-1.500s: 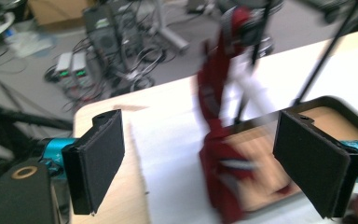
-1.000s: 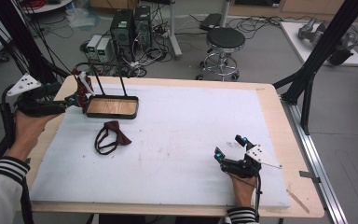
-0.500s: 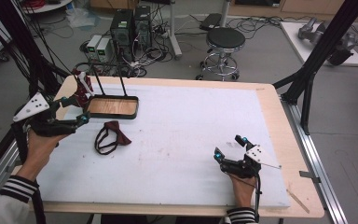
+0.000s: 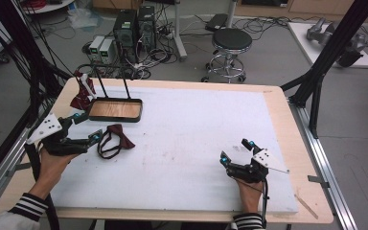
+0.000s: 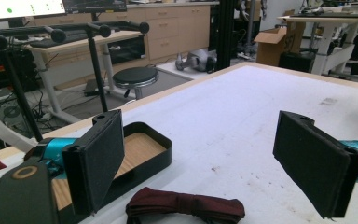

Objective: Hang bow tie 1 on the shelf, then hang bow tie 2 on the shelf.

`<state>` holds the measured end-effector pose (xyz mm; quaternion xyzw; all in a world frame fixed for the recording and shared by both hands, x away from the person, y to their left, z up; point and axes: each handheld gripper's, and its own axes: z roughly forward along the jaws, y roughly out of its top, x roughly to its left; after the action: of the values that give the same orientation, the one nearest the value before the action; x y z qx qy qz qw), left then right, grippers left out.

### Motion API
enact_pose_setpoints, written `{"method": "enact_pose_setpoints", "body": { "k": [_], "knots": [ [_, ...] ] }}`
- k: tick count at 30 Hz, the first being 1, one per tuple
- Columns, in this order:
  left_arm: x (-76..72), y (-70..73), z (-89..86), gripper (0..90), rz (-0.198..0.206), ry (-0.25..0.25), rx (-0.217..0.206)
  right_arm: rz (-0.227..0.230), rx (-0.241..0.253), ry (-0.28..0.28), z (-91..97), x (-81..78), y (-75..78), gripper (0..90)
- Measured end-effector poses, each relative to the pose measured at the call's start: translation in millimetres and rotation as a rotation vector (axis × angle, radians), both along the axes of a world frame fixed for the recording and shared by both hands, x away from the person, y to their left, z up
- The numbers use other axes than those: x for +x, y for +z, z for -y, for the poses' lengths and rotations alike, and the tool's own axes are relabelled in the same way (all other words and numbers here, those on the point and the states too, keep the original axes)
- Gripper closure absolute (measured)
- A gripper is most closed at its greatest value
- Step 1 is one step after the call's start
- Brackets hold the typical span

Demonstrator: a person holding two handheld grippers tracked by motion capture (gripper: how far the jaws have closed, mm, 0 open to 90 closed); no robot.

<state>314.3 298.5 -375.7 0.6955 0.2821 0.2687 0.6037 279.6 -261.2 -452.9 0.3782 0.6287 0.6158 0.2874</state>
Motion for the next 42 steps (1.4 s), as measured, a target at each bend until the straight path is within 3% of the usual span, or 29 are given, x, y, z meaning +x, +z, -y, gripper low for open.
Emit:
{"method": "enact_pose_setpoints", "body": {
  "k": [29,42],
  "knots": [
    [5.2,-1.2,0.3,17.0,-0.026,0.013,0.035,0.013,-0.005,-0.002,0.0,0.0,-0.1,3.0],
    [7.6,2.0,11.9,17.5,-0.121,0.041,0.098,0.005,-0.002,0.0,-0.3,-0.7,-0.1,3.0]
  ]
}}
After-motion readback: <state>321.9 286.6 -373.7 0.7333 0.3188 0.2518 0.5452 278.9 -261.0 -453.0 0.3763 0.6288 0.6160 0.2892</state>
